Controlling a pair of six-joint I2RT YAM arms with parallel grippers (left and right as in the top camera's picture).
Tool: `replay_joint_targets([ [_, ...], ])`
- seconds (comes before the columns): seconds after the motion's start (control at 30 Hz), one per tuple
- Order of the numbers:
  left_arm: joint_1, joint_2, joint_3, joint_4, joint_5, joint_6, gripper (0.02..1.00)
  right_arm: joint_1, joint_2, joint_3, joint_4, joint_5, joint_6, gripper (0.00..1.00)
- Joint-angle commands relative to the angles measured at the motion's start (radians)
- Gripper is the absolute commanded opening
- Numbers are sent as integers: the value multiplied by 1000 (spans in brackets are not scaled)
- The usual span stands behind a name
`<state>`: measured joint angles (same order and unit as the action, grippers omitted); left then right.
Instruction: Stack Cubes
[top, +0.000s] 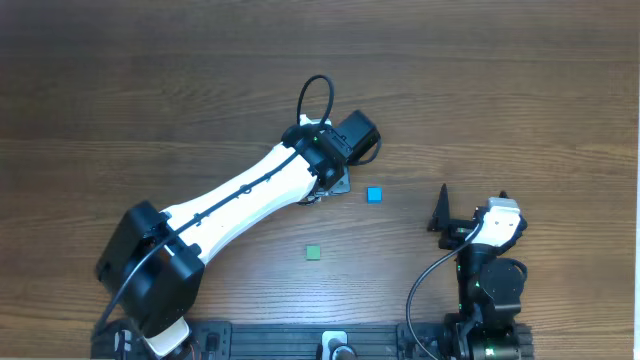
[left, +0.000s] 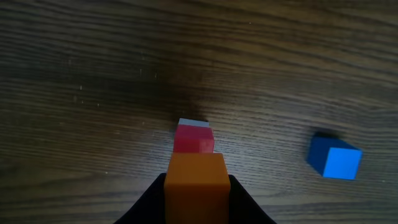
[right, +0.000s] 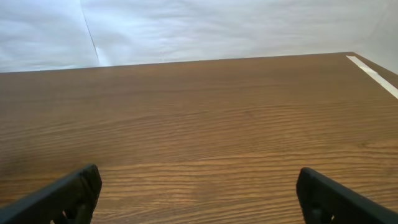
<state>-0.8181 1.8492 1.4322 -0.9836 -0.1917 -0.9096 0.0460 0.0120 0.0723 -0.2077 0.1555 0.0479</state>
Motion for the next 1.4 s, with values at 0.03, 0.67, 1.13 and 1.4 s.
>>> replay_joint_targets([
  [0.03,-5,-2,-8,0,-8,-14,69,-7,-5,-7,-1,-5,-5,991],
  [0.67,-3,45,-10,4,-8,-15,73,-7,-5,-7,-1,-5,-5,991],
  [1.13,5,45,-45,30,-6,-15,71,-7,-5,-7,-1,-5,-5,993],
  [1.4,10,45,-45,38,-4,-15,73,-7,-5,-7,-1,-5,-5,993],
])
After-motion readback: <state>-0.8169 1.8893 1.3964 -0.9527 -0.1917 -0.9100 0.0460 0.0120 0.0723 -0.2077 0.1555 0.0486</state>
